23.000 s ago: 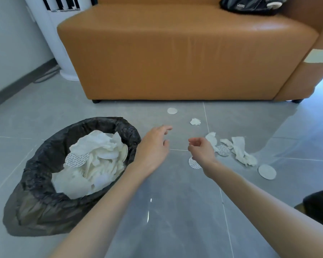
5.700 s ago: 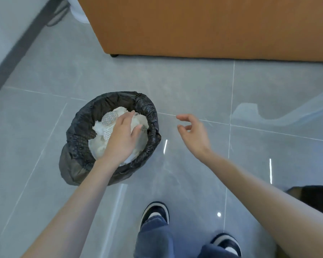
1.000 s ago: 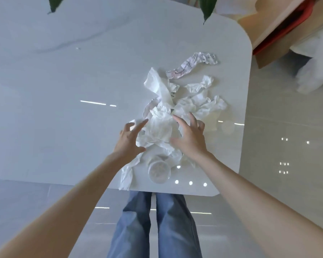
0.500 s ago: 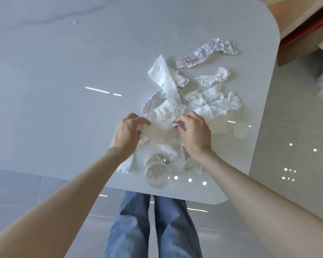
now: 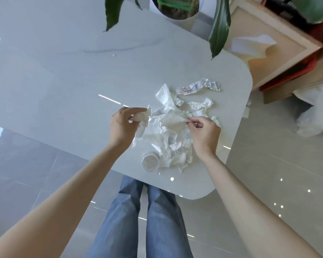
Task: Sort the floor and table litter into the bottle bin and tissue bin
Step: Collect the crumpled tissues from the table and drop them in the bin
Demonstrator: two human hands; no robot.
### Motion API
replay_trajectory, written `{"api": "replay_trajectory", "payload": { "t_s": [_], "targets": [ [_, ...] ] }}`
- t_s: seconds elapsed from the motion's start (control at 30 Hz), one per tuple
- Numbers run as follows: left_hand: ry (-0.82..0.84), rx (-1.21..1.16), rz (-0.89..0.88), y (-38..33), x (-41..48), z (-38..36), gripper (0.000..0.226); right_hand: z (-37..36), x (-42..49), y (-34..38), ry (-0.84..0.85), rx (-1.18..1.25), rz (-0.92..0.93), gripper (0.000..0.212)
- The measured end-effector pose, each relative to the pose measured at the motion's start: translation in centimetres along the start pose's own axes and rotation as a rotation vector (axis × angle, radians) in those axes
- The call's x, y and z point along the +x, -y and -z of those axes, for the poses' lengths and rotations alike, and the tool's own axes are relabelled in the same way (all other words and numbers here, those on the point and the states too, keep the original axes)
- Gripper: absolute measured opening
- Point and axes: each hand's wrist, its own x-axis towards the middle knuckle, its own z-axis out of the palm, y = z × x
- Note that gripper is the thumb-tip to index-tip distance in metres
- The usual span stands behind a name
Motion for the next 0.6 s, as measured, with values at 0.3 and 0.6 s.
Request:
{"api": "replay_trajectory", "payload": {
  "t_s": [0.3,0.6],
  "targets": [
    [-0.233,-0.145,0.127,-6.5,-7.3,7.2,0.046,6.0,-3.5,8.7,0.134,0.204,0.013,0.011],
    [-0.56,-0.485,0.369,-3.2,-19.3,16.0,0.041,2.4,-11.3,16.8,0.52,0.132,0.257,0.009]
  ]
}}
